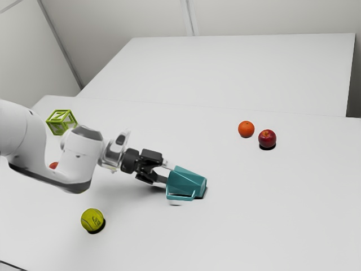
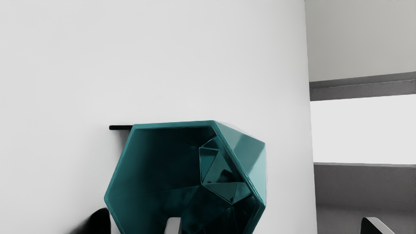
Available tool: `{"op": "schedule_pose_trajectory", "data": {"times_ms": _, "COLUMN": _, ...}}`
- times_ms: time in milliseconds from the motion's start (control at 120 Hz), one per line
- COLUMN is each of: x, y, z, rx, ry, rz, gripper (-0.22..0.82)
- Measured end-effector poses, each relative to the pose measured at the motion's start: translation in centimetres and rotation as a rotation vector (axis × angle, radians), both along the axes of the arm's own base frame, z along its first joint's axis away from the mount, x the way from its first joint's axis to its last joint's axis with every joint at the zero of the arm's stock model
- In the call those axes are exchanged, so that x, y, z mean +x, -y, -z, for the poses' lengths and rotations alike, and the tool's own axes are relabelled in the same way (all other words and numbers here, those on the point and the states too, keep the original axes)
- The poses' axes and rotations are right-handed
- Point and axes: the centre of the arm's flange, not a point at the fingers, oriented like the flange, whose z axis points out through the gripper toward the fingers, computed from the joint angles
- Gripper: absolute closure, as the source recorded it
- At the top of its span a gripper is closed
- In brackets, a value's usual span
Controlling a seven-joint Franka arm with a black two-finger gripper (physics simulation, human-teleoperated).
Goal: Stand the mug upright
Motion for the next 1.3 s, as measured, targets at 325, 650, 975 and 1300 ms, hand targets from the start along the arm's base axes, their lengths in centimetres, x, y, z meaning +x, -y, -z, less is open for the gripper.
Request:
{"op": "schedule_pose_trajectory", "data": {"times_ms": 325, "x": 0.2, "y": 2.2, "z": 0.8, "rx": -0.007, "ry": 0.055, "rz": 0.002, "gripper": 0.00}}
{"op": "schedule_pose_trajectory", "data": {"times_ms": 650, "x": 0.3, "y": 2.6, "z": 0.7, "rx": 0.005, "ry": 0.079, "rz": -0.004, "gripper": 0.57}}
{"op": "schedule_pose_trajectory", "data": {"times_ms": 975, "x": 1.3, "y": 2.8, "z": -2.2, "rx": 0.013, "ry": 0.143, "rz": 0.001, "gripper": 0.75}}
{"op": "schedule_pose_trajectory", "data": {"times_ms": 1300, "x": 9.9, "y": 1.4, "z": -19.1, "rx": 0.500, "ry": 0.433, "rz": 0.375, "gripper": 0.77}}
